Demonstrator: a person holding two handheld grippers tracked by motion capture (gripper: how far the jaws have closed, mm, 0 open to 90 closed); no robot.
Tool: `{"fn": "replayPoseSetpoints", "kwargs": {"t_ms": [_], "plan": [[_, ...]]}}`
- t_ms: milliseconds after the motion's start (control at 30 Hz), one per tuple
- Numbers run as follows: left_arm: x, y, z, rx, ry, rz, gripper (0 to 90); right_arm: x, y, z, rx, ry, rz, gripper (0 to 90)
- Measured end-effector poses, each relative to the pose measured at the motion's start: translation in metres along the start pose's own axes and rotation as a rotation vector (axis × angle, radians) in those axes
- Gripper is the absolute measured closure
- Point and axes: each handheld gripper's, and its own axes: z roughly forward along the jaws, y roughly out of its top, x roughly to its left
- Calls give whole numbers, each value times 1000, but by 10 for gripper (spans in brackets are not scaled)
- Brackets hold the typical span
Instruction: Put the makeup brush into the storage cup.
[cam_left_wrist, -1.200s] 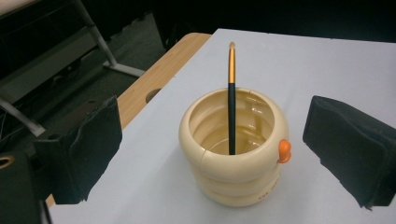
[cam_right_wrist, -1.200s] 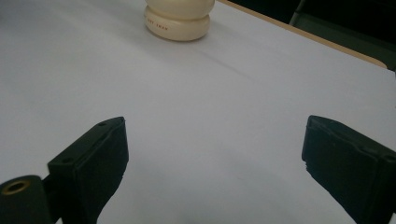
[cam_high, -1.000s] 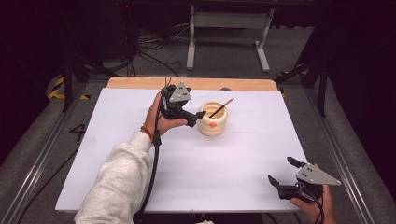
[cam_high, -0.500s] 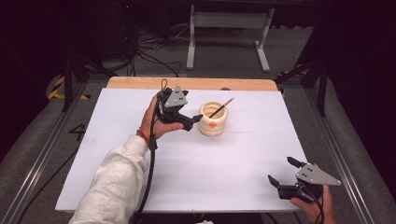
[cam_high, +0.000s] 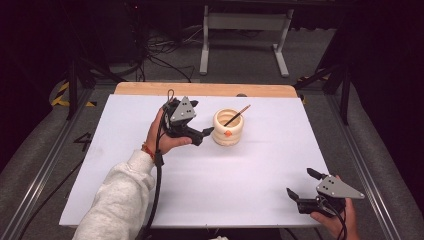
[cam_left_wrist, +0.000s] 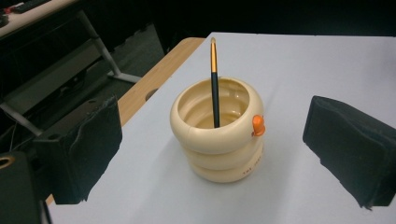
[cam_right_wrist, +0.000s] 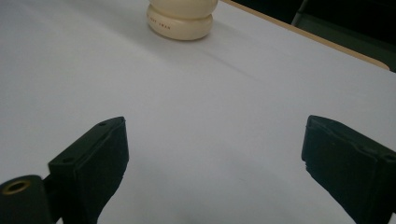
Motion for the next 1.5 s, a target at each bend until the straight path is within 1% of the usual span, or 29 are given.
{"fn": "replayPoseSetpoints", "kwargs": {"t_ms": [33,133,333,533,567,600,700,900,1167,1233,1300,1433,1500], "plan": [[-1,-1,-1,1,6,0,53,0,0,0,1,-1,-1,81],[-2,-4,-4,2,3,-5,51,0,0,0,-1,2,0,81],[-4,-8,-9,7,10,-2,49,0,0,0,-1,1,0,81],[-7,-10,-15,11,17,16,50,0,0,0,0,1,-3,80],[-8,-11,-16,10,16,11,50,0,0,0,1,-1,-3,80],[-8,-11,-16,12,16,18,50,0,0,0,0,2,-4,80],[-10,-13,-18,20,26,24,49,1,0,1,3,1,-5,80],[-13,-17,-23,21,34,32,50,1,0,1,3,4,-5,81],[-14,-24,-28,26,33,28,51,1,0,1,2,2,-7,80],[-15,-27,-30,31,38,37,51,1,0,1,2,3,-7,80],[-16,-29,-32,31,32,34,51,1,0,1,3,2,-7,80],[-17,-32,-35,31,36,32,51,1,0,1,4,1,-5,80],[-18,-34,-37,43,38,32,52,1,0,1,2,2,-7,80]]}}
